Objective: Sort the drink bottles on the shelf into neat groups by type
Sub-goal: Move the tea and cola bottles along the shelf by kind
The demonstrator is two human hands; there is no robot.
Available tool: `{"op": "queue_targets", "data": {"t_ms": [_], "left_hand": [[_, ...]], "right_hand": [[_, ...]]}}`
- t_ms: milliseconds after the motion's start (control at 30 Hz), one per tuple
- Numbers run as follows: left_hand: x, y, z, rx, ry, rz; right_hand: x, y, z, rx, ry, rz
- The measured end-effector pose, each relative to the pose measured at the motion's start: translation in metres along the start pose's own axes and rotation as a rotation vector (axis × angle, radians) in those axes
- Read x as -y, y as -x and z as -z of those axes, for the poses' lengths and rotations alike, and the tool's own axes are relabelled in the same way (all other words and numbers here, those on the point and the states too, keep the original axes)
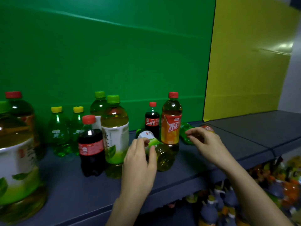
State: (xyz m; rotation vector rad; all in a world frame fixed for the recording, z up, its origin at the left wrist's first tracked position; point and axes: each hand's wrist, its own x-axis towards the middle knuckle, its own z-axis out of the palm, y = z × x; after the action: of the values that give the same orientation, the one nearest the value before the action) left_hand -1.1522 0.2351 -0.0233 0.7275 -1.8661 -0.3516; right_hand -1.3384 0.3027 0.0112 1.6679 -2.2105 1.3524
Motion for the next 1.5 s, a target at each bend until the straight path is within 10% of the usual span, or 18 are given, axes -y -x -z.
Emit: {"op": "queue_targets", "data": {"t_ms": [233, 467, 900, 1133, 1500], "left_hand": [[0.005, -0.059, -0.051, 0.274, -0.383, 0.535], [0.016, -0.088, -0.060, 0.448, -0.226, 0.918], [0.005, -0.068, -0.060, 0.154, -0.118, 0.809], [-0.006, -0.047, -0.059, -0.063, -0.215, 0.432], [-0.015, -0.028, -0.063, -0.064, -0.202, 0.247]], "right_hand": [[-0.055, -0.101, 0.011, 0.223, 0.313, -0.089], [-0.066, -0.147, -0.017, 0.442, 0.642, -0.056], [-0.072, -0.164, -0.037, 0.589, 0.347, -0.358], [-0.068, -0.137, 0.001, 0.281, 0.101, -0.216], [-0.069, -0.108, 0.004, 0.275, 0.061, -0.117]]}}
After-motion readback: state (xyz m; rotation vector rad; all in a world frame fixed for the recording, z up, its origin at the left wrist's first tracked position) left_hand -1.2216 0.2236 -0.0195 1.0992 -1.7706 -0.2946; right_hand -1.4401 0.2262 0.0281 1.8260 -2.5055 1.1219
